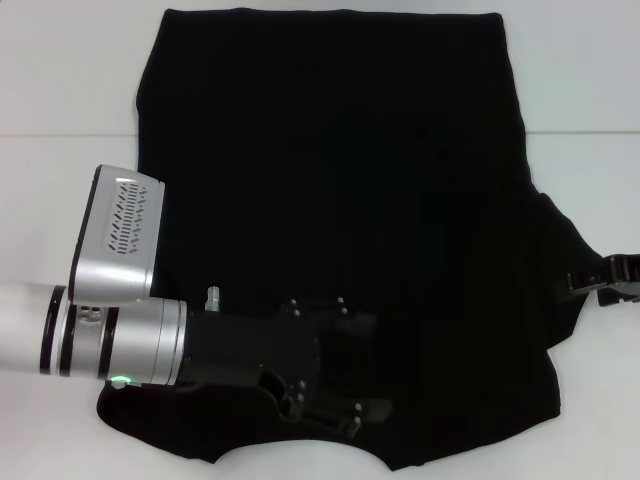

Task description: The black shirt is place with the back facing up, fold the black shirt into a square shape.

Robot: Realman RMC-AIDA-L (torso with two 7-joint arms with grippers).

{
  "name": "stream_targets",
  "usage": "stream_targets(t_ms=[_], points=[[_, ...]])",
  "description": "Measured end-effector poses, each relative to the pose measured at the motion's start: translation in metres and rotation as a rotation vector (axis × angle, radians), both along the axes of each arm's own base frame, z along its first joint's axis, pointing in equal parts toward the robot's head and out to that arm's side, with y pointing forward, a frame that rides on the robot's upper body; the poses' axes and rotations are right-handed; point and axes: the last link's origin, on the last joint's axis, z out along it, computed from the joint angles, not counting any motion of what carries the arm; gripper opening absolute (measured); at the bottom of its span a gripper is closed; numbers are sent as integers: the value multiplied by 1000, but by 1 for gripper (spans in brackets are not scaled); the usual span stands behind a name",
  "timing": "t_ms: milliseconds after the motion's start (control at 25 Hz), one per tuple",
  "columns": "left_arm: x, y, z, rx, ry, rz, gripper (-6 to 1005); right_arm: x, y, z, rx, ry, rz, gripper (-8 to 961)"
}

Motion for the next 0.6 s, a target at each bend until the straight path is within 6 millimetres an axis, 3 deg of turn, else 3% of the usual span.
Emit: stream_targets(t_ms=[280,520,600], points=[[-1,2,2,9,3,8,946,2,0,-10,-9,-9,-10,698],[-1,3,2,13,6,11,941,3,1,-10,-1,-9,-13,450],[-1,3,2,14,6,11,938,3,1,-10,5,-12,-13,408]])
